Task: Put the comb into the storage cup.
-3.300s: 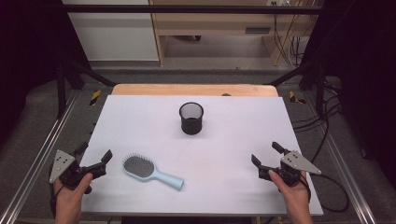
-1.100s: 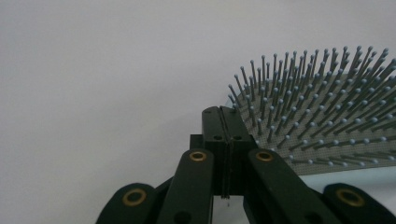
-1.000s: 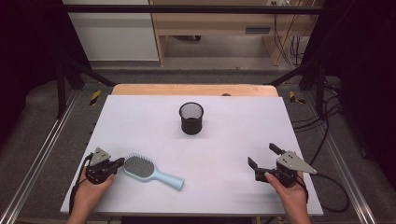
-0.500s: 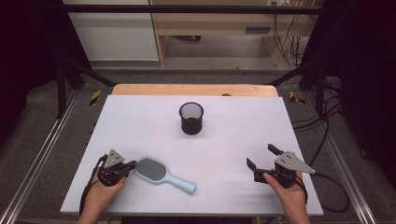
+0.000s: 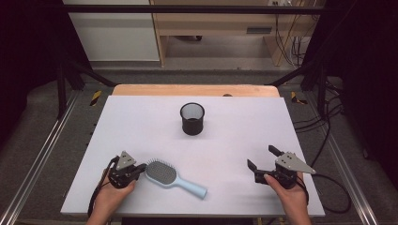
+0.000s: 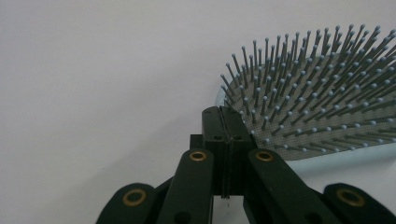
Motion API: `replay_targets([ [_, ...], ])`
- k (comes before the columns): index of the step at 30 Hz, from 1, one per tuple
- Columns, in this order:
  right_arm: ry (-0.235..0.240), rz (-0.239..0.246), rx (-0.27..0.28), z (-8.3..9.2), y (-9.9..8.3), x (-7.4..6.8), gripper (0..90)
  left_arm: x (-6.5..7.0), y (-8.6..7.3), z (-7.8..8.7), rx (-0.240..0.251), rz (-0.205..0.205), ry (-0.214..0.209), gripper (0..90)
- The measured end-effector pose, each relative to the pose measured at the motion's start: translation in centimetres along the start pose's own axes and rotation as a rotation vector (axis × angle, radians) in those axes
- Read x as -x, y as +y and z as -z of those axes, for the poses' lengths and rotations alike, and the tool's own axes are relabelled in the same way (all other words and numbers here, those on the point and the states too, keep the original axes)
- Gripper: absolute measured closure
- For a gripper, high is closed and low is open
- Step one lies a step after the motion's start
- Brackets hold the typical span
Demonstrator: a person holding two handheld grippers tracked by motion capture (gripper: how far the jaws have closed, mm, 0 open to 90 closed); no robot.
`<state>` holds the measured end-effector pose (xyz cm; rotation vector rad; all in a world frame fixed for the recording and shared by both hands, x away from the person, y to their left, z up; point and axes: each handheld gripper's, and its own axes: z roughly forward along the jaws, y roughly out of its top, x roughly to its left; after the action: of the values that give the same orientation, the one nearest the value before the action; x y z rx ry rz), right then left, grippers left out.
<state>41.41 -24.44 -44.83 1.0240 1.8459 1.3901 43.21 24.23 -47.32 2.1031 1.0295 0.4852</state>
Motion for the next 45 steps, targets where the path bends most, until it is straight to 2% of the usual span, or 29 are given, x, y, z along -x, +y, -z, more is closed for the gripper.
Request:
replay_targets([
  [1, 0.002, 0.001, -0.005, 0.0, 0.0, 0.0, 5.6, 0.6, 0.3, -0.3, -0.003, -0.01, -0.015, 90.0],
  [2, 0.003, -0.002, -0.01, 0.0, 0.0, -0.1, 5.6, 0.6, 0.3, -0.3, -0.003, -0.01, -0.015, 90.0],
  [4, 0.006, 0.0, -0.018, -0.1, 0.0, -0.1, 5.6, 1.6, 0.6, -0.7, -0.003, -0.012, -0.025, 90.0],
  [10, 0.022, 0.0, -0.052, -0.2, 0.2, -0.5, 6.4, 3.0, 1.1, -1.2, -0.001, -0.027, -0.047, 90.0],
  [14, 0.056, 0.022, -0.078, -0.5, 0.5, -1.4, 6.7, 4.2, 1.4, -1.6, 0.002, -0.04, -0.062, 90.0],
  [21, 0.087, 0.046, -0.111, -1.2, 1.0, -2.9, 9.1, 5.5, 1.7, -2.1, 0.007, -0.057, -0.083, 90.0],
  [23, 0.1, 0.062, -0.122, -1.3, 1.2, -3.3, 10.1, 5.7, 1.8, -2.2, 0.008, -0.063, -0.086, 90.0],
  [28, 0.137, 0.064, -0.15, -1.7, 1.4, -4.2, 11.6, 5.8, 1.7, -2.2, 0.013, -0.069, -0.091, 90.0],
  [31, 0.18, 0.072, -0.194, -2.1, 1.9, -5.4, 12.4, 5.6, 1.5, -2.3, 0.027, -0.071, -0.096, 90.0],
  [32, 0.18, 0.072, -0.194, -2.1, 1.9, -5.4, 12.4, 5.5, 1.5, -2.3, 0.03, -0.07, -0.1, 90.0],
  [35, 0.231, 0.104, -0.263, -2.6, 2.6, -6.9, 13.1, 5.2, 1.4, -1.7, 0.072, -0.081, -0.083, 90.0],
  [36, 0.231, 0.104, -0.263, -2.6, 2.6, -6.9, 13.1, 5.2, 1.4, -1.7, 0.072, -0.081, -0.083, 89.9],
  [37, 0.259, 0.113, -0.295, -2.8, 2.8, -7.8, 13.5, 4.9, 1.4, -1.3, 0.107, -0.077, -0.066, 89.7],
  [38, 0.272, 0.121, -0.317, -2.9, 2.9, -8.2, 13.8, 4.9, 1.4, -1.3, 0.107, -0.077, -0.066, 88.5],
  [39, 0.281, 0.132, -0.337, -2.9, 3.0, -8.6, 14.0, 4.5, 1.3, -0.8, 0.154, -0.067, -0.035, 84.1],
  [40, 0.281, 0.132, -0.337, -2.9, 3.0, -8.6, 14.0, 4.5, 1.3, -0.8, 0.154, -0.067, -0.035, 80.0],
  [41, 0.308, 0.149, -0.38, -3.2, 3.1, -9.5, 18.6, 4.1, 1.3, -0.5, 0.21, -0.063, 0.0, 75.2],
  [42, 0.319, 0.159, -0.407, -3.3, 3.1, -9.9, 18.9, 4.1, 1.3, -0.5, 0.21, -0.063, 0.0, 68.8],
  [43, 0.327, 0.166, -0.429, -3.5, 3.1, -10.3, 19.0, 3.8, 1.4, -0.3, 0.258, -0.044, 0.039, 59.2],
  [44, 0.334, 0.17, -0.452, -3.7, 3.1, -10.7, 19.3, 3.6, 1.4, -0.2, 0.28, -0.03, 0.047, 50.5],
  [45, 0.334, 0.17, -0.452, -3.7, 3.1, -10.7, 19.3, 3.6, 1.4, -0.2, 0.28, -0.03, 0.047, 45.2],
])
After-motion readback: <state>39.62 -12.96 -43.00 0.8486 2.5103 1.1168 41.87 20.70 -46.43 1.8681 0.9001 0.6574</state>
